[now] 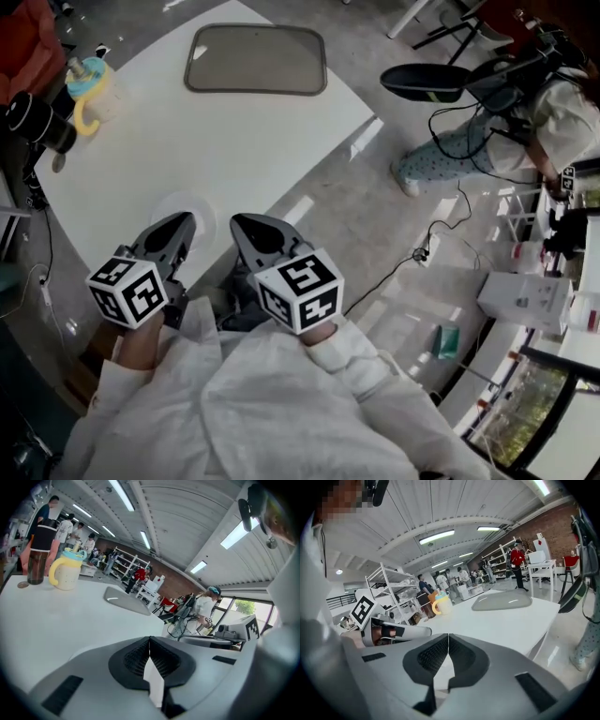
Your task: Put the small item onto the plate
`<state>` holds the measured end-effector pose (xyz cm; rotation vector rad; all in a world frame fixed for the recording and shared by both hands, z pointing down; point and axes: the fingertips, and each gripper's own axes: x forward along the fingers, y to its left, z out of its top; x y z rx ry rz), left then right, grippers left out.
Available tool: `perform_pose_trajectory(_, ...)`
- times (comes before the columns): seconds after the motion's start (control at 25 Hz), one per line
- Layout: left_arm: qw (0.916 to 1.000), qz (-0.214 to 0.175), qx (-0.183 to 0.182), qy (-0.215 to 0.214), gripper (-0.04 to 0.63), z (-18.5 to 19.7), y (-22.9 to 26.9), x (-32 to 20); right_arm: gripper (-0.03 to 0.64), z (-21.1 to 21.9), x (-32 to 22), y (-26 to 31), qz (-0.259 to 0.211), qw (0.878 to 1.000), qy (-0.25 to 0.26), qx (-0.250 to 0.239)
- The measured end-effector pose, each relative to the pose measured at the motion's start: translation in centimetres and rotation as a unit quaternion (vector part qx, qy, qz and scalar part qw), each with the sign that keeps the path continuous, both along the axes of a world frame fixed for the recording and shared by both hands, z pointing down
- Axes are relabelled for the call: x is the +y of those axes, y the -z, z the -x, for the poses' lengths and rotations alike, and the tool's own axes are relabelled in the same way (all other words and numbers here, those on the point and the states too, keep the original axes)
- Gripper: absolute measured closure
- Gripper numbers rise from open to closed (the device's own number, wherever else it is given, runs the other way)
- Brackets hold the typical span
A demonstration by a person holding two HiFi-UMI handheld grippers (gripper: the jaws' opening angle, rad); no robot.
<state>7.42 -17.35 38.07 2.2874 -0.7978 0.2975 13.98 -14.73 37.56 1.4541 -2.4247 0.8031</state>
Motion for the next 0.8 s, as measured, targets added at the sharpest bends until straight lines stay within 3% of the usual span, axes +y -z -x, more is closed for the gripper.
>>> perform_pose_trajectory(0.28, 0.9991, 0.014, 0.008, 0.038, 0.584, -1.0, -1.0, -0.3, 0.601, -1.1, -0.6, -1.0, 0.005, 1.000, 0.024, -0.001)
perform_pose_trajectory(0.48, 0.9994, 0.017, 0.007, 0.029, 0.584, -2.3, -1.0, 0.0, 0.601, -0.6, -0.3, -1.3, 0.009, 0.999, 0.042, -0.007)
perform_pose_trajectory(0.8, 0.9975, 0.031, -0.007, 0.062, 0.584, 0.8, -1.4, -1.1, 0.601, 1.0, -0.5, -1.9, 0.028, 0.998, 0.057, -0.015)
